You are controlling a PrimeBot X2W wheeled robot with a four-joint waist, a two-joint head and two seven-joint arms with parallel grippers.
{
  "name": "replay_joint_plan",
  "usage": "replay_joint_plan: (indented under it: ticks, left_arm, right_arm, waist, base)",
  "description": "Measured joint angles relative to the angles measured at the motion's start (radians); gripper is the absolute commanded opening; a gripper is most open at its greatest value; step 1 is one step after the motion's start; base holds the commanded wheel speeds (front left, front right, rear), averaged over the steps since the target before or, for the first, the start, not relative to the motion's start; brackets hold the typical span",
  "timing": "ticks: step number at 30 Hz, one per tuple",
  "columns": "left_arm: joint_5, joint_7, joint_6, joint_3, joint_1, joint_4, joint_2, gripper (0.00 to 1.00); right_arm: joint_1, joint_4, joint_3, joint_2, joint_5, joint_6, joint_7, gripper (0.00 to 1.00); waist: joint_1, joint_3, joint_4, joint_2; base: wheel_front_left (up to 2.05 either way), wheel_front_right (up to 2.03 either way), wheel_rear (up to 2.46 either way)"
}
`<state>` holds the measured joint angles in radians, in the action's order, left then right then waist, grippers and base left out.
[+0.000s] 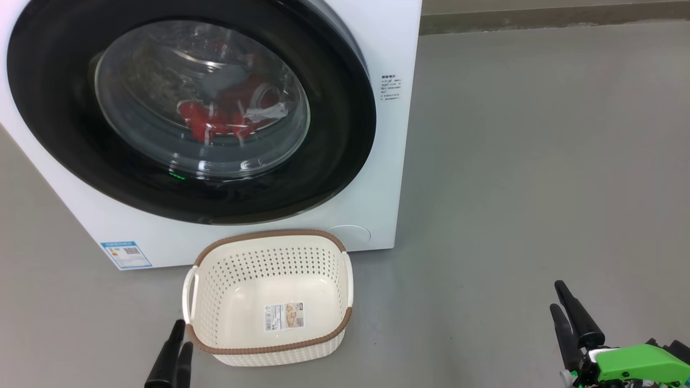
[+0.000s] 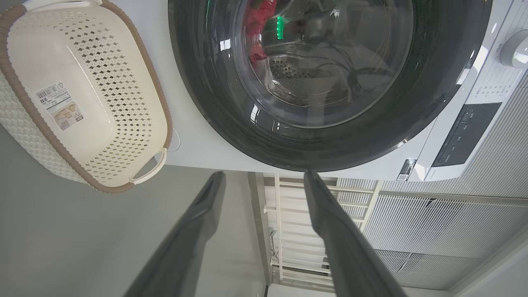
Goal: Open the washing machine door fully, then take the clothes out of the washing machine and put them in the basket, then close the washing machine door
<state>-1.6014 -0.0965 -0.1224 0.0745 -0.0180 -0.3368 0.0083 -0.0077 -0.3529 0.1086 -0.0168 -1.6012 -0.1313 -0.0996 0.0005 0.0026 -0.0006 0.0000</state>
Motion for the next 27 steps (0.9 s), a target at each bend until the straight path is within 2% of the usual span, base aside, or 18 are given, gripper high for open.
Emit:
replay_joint_plan:
  ticks: [13,27]
  left_arm:
    - [0.074,0.042,0.000,-0.022,0.000,0.005,0.009,1.00]
    - [0.250,0.082,0.000,-0.019,-0.001,0.029,0.009,1.00]
  right_arm:
    - [-0.018,-0.015,-0.058,-0.009,0.058,0.000,0.042,1.00]
    - [-0.040,-0.011,-0.076,-0.009,0.245,0.000,0.083,1.00]
  waist:
    - [-0.0002,-0.002,-0.005,0.0000]
    - [-0.0003,-0.003,-0.010,0.0000]
  base:
    - [0.00,0.00,0.00]
    - [0.00,0.00,0.00]
